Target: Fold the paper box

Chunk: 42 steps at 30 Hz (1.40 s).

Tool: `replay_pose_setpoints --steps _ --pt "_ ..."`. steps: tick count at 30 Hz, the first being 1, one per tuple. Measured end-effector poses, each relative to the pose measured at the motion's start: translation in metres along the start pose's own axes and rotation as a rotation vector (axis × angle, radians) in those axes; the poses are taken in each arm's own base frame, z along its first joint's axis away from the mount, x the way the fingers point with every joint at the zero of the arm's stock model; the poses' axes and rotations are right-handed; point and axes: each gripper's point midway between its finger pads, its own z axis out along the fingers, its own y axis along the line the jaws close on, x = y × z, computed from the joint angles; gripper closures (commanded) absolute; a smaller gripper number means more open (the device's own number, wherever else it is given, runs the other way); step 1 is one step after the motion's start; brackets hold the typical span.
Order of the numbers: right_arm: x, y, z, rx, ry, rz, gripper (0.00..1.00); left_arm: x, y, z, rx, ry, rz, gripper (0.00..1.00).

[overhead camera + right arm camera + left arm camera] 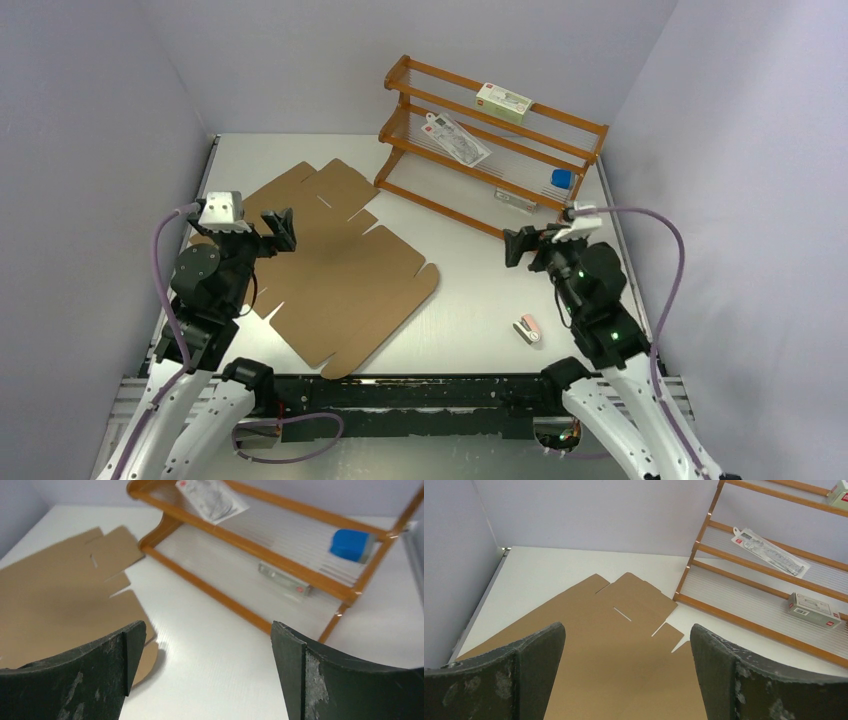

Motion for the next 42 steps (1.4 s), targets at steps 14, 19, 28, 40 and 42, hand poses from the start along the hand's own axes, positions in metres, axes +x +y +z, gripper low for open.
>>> replay_pose_setpoints --steps 14,19,28,40,42 --pt "0.137 0.072 0.081 -0.260 0.489 0.029 0.00 -0.002 -0.004 -0.002 0.026 -0.007 -0.011 0.00" --pt "0.191 0.084 0.101 -0.269 0.614 0.056 0.00 -0.003 -0.005 -0.003 0.029 -0.009 -0.014 0.00" --pt "0.235 0.072 0.153 -0.089 0.647 0.125 0.00 -0.002 -0.007 -0.002 0.039 -0.004 -0.014 0.00" --pt "0.241 0.022 0.209 0.216 0.556 0.140 0.00 -0.001 -0.007 -0.002 0.040 -0.001 -0.013 0.00" --pt "0.240 0.009 0.219 0.256 0.544 0.157 0.00 -0.001 -0.007 -0.002 0.041 -0.001 -0.013 0.00"
